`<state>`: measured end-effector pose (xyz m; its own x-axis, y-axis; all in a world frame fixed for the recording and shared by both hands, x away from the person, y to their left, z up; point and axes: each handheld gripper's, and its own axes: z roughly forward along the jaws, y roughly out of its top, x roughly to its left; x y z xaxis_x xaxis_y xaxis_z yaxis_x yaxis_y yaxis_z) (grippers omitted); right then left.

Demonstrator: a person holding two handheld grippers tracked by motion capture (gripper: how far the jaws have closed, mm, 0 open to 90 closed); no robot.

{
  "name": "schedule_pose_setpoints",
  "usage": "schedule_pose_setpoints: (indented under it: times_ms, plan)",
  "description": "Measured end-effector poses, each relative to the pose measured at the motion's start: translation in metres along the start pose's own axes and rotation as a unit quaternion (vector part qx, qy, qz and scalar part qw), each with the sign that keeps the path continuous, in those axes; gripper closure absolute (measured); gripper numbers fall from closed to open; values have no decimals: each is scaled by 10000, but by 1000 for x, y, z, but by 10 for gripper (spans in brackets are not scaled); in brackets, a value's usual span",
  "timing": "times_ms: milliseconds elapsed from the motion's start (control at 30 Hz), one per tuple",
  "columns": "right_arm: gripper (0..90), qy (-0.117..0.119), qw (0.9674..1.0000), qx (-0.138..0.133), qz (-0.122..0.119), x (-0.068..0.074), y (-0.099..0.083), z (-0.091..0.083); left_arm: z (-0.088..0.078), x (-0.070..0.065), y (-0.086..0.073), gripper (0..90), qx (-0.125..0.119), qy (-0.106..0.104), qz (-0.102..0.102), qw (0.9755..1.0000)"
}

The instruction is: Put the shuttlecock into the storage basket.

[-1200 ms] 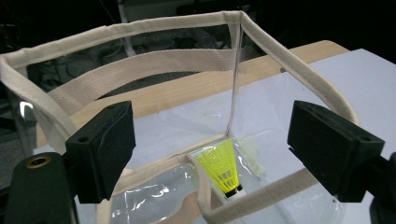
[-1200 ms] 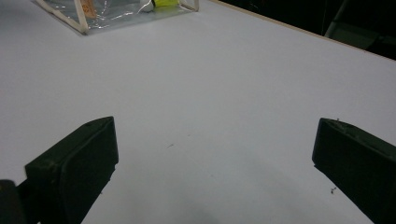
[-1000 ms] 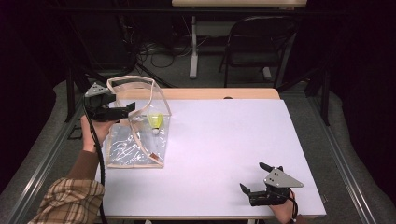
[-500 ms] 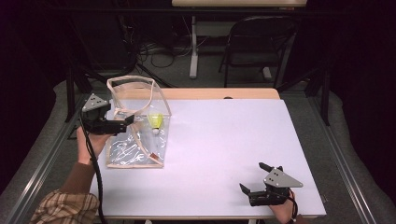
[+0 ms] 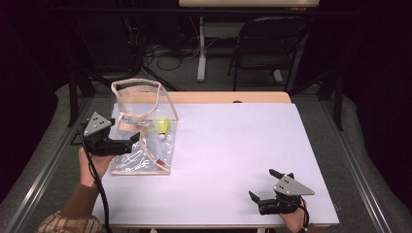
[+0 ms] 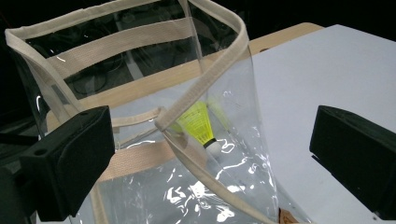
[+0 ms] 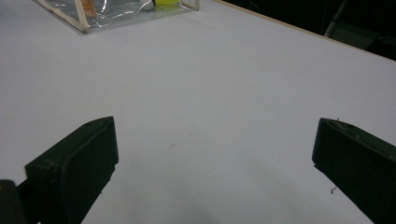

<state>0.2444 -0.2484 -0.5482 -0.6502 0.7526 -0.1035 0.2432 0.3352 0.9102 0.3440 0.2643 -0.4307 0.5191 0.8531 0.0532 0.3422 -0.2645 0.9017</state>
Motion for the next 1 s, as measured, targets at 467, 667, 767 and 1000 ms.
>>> schedule_pose_setpoints:
  times_ms: [467,667,767,1000]
  plan:
    - [0,-6,10000,11,-16,1,0,0,-12,-20,-36,0,-186,25,5,9998]
    - [0,-2,10000,20,-13,1,0,0,-15,-28,-55,0,-221,35,14,9997]
    - [0,-1,10000,21,-10,1,0,0,-16,-33,-64,0,-285,29,-10,9996]
    - [0,-1,10000,26,1,1,0,0,-13,-44,-84,0,-291,-1,-13,9996]
